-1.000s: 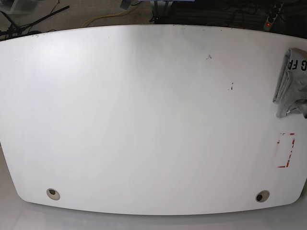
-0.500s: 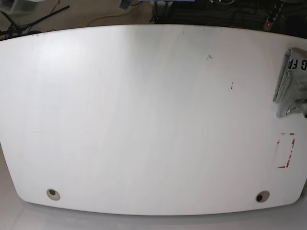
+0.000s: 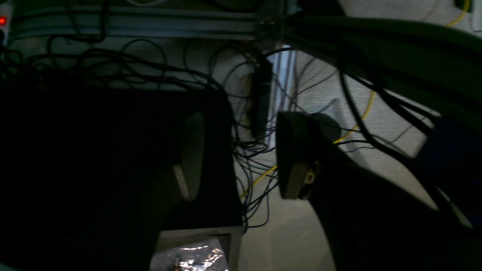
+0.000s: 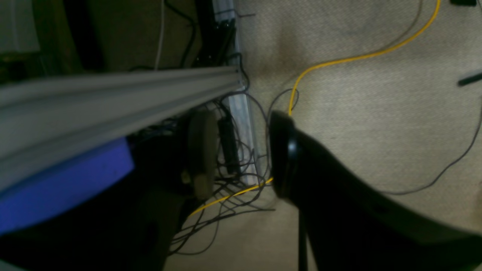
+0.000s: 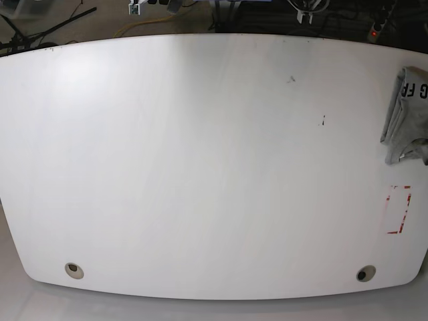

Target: Fold the T-shirt properly

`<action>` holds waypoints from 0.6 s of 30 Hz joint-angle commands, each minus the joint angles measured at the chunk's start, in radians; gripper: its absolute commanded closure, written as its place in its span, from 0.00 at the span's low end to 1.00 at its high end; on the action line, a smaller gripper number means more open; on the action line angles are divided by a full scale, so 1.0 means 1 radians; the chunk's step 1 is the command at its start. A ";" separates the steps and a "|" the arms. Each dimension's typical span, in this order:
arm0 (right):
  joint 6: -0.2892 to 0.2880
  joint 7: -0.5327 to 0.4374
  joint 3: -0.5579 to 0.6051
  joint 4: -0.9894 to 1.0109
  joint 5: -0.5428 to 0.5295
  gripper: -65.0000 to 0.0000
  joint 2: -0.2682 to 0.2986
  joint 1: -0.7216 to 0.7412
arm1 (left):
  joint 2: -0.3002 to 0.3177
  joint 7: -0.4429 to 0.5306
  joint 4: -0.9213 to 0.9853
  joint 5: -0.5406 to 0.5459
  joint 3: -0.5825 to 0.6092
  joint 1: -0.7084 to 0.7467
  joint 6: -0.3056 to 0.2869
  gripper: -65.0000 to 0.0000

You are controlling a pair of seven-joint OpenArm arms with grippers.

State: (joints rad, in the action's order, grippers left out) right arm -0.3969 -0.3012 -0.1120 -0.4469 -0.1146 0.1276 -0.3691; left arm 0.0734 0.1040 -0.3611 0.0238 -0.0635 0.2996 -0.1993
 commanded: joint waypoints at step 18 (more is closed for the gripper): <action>-0.007 0.000 0.004 0.230 -0.003 0.66 0.020 0.164 | -0.004 0.000 0.241 -0.002 0.063 -0.190 0.102 0.58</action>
State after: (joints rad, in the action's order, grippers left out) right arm -0.3969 -0.2916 -0.1093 -0.2192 -0.1127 0.1314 -0.1982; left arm 0.0708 0.1055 -0.1230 0.0235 -0.0120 0.1009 -0.1040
